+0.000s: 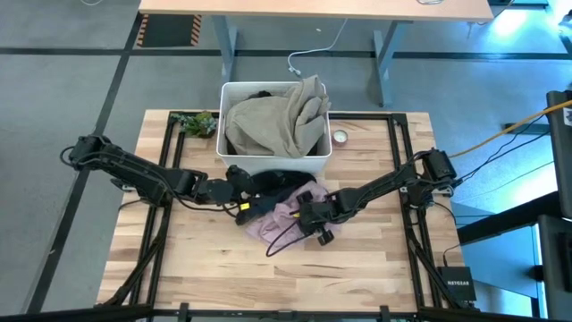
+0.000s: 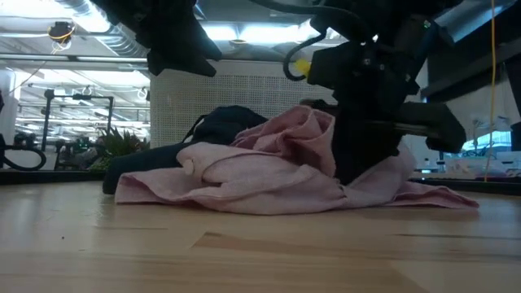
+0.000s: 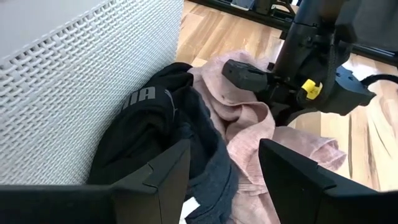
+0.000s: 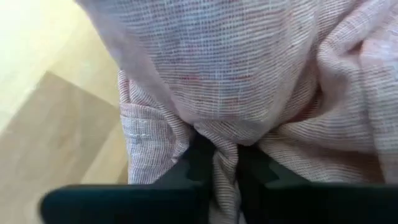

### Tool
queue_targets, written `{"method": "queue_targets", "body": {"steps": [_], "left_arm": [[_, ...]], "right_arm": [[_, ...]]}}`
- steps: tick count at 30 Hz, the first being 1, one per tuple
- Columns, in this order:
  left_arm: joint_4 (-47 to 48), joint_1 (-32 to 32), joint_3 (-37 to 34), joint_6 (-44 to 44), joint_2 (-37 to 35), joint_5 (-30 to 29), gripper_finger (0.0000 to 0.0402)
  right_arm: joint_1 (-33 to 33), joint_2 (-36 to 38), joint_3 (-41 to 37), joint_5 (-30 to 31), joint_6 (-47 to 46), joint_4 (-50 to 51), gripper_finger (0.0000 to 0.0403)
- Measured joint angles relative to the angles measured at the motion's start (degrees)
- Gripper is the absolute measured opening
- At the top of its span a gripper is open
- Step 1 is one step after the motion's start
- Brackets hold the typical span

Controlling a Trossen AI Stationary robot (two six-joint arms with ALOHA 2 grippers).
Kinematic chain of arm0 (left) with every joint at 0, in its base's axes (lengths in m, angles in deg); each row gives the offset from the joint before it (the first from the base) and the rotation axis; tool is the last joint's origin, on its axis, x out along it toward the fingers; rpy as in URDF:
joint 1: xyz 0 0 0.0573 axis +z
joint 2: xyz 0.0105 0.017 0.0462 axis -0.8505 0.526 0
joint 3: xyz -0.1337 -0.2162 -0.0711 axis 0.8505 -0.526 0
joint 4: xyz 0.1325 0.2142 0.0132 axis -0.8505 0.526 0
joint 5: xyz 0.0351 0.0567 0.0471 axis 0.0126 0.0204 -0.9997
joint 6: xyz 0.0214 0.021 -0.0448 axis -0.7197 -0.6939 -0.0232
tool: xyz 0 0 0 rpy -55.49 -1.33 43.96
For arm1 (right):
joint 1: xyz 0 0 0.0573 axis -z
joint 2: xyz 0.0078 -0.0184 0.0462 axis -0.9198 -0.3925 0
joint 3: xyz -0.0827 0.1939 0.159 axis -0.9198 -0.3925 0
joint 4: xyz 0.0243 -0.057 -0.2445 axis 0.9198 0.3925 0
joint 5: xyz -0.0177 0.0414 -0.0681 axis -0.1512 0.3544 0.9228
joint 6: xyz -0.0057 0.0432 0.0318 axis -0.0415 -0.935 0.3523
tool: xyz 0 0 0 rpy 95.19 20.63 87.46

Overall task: Sort clothes
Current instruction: Put the pink shirt into the white laundry bin

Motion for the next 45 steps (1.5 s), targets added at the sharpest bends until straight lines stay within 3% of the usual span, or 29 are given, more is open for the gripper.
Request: {"method": "queue_targets", "body": {"steps": [6,26,31,39,45], "left_arm": [[0.0,0.0,0.0,0.0,0.0,0.0,0.0186],[0.1,0.0,0.0,0.0,0.0,0.0,0.0186],[0.1,0.0,0.0,0.0,0.0,0.0,0.0186],[0.1,0.1,0.0,0.0,0.0,0.0,0.0186],[0.0,0.1,0.0,-0.2,0.0,-0.3,0.0186]], "right_arm": [[-1.8,4.7,-0.2,5.1,0.0,3.5,0.0042],[-4.7,35.2,0.0,4.9,-1.5,3.8,0.0049],[-4.7,40.7,0.1,5.6,-0.1,-2.0,0.0053],[-4.5,47.5,0.2,18.7,13.7,-17.0,0.0054],[3.5,47.8,0.3,19.5,26.3,-32.5,0.0055]]}}
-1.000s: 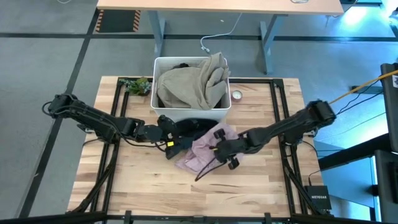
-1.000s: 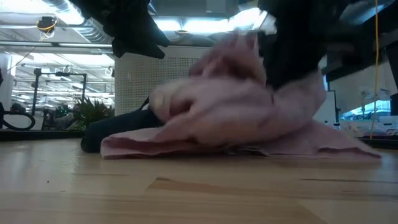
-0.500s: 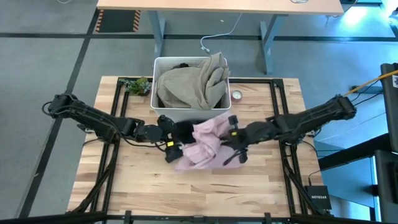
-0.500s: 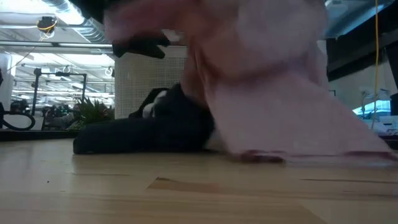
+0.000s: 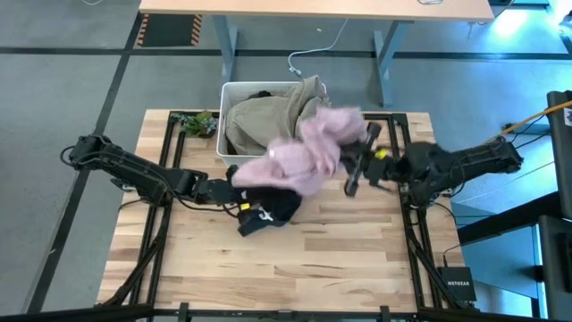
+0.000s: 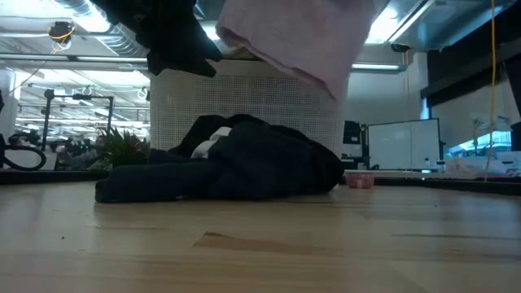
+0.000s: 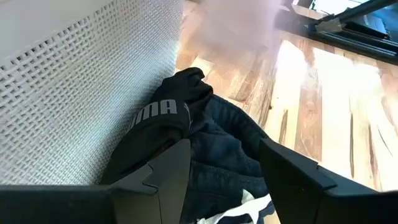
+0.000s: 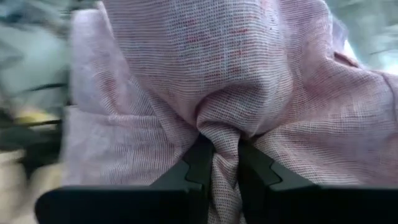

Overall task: Sort clothes
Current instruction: Put the pink shirt into the white laundry bin

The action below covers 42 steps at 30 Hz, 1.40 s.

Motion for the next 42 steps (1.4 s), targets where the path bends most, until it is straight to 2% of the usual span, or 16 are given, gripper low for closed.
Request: {"method": "queue_targets", "body": {"steps": [7,12,16,19,24,32,37,42], "left_arm": [[0.0,0.3,0.0,0.0,0.0,0.0,0.0186],[0.0,1.0,0.0,-0.5,0.0,-0.1,0.0186],[0.2,1.0,0.0,-0.3,0.0,-0.1,0.0186],[0.3,1.0,0.0,-0.3,0.0,-0.1,0.0186],[0.5,1.0,0.0,-0.3,0.0,-0.1,0.0186],[0.7,1.0,0.0,0.3,0.0,-0.1,0.0186],[1.3,1.0,0.0,1.2,0.0,-0.1,0.0186],[1.9,1.0,0.0,1.5,0.0,-0.1,0.0186]], "right_arm": [[19.3,-4.9,0.1,-9.4,0.2,-12.0,0.0055],[31.6,-11.4,1.2,-14.7,-11.9,-8.2,0.0055],[37.4,-17.9,2.2,-21.8,-24.5,0.5,0.0056],[39.2,-22.7,2.9,-25.4,-29.4,7.8,0.0056],[39.0,-28.6,3.1,-26.2,-29.0,17.1,0.0056],[38.9,-29.4,4.3,-26.2,-32.8,22.4,0.0063],[38.9,-27.7,10.5,-26.6,-34.2,30.7,0.0123],[38.9,-27.3,20.9,-26.6,-33.4,43.0,0.0198]]}}
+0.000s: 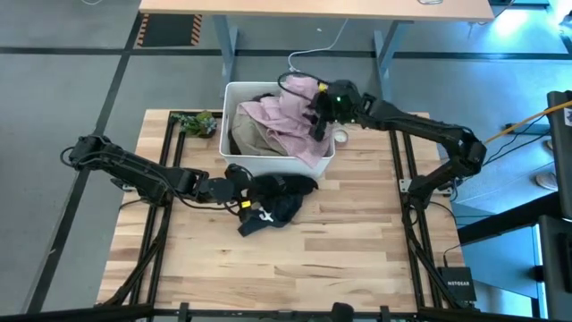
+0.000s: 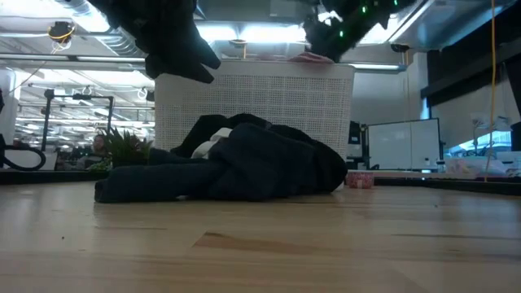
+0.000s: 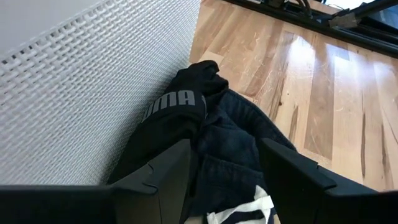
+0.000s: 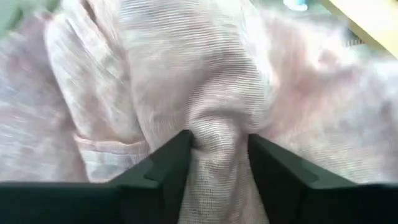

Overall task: Sort clothes
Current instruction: Put the pink shirt into the white laundry bin, then put the black boxer into the white laundry bin

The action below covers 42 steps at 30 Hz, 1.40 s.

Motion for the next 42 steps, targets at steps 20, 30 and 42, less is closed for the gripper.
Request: {"method": "queue_targets", "body": {"steps": [20,30,42], "left_arm": [[0.2,0.0,0.0,1.3,0.0,0.0,0.0186],[0.2,0.0,0.0,1.5,0.0,0.0,0.0186],[-0.1,0.1,0.0,1.5,0.0,0.0,0.0186]], "right_arm": [[-19.2,11.7,7.0,-1.3,-1.4,23.2,0.0241],[-37.6,10.1,-18.6,4.5,0.7,-7.1,0.0241],[-33.3,-6.6,-23.1,16.1,4.4,-20.5,0.0241]]}}
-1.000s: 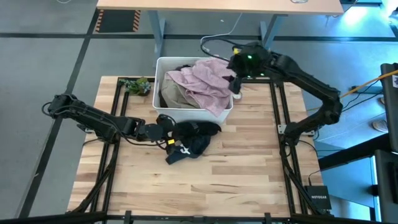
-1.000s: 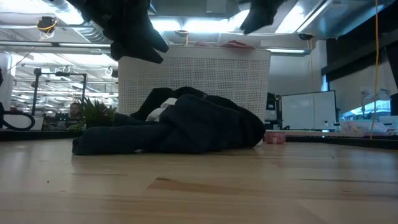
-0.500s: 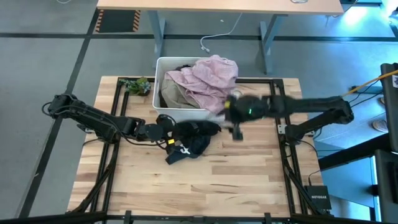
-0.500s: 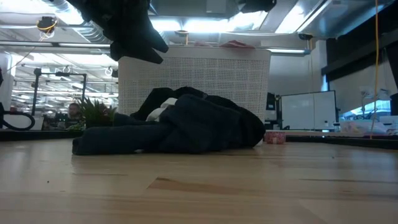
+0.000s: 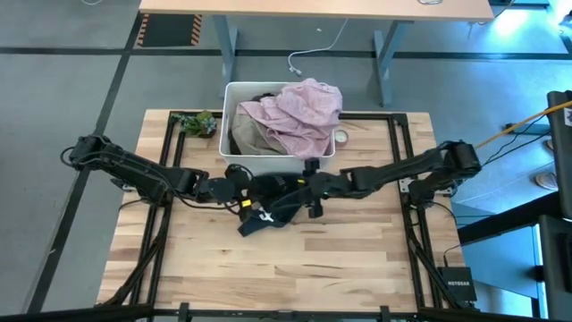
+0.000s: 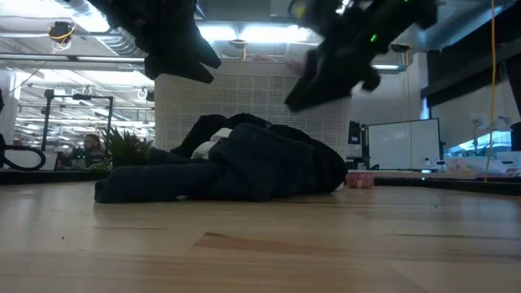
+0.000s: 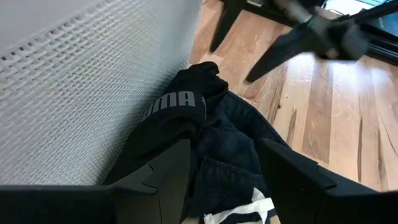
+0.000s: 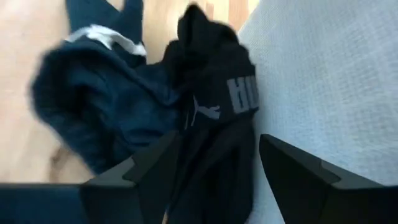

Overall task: Sort clothes
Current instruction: Put the black boxer into the white laundry bin

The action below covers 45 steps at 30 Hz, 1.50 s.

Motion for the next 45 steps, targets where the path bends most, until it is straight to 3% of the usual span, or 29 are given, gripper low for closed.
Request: {"method": "queue_targets", "body": {"steps": [8,11,15,16,21,26,32,39,45], "left_arm": [[0.3,0.0,0.0,0.0,0.0,0.0,0.0186],[0.9,0.0,0.0,0.0,0.0,0.0,0.0186],[1.2,0.2,0.0,0.1,0.0,0.0,0.0186],[1.3,0.2,0.0,0.2,0.0,0.0,0.0186],[1.4,0.2,0.0,0.2,0.0,0.0,0.0186],[1.6,0.2,0.0,0.1,0.0,0.0,0.0186],[1.3,0.2,0.0,0.2,0.0,0.0,0.0186],[1.1,0.2,0.0,0.1,0.0,0.1,0.0186],[1.3,0.2,0.0,0.0,0.0,0.1,0.0186]], "right_arm": [[2.8,-7.2,2.1,-3.9,-0.3,-0.7,0.0227],[2.1,-7.8,2.6,-1.8,-0.1,0.2,0.0169],[1.8,-7.1,3.5,0.4,1.3,1.9,0.0038],[1.3,-6.6,3.8,0.8,1.5,2.5,0.002],[-1.6,-1.6,5.8,4.5,1.5,5.3,0.0028],[-5.0,6.0,7.8,5.1,1.5,8.0,0.0008],[-6.3,14.3,10.4,11.2,4.5,8.2,0.0018],[-2.3,18.5,18.8,13.3,12.4,5.5,0.0008],[3.0,18.5,28.6,10.8,19.2,0.9,0.0013]]}}
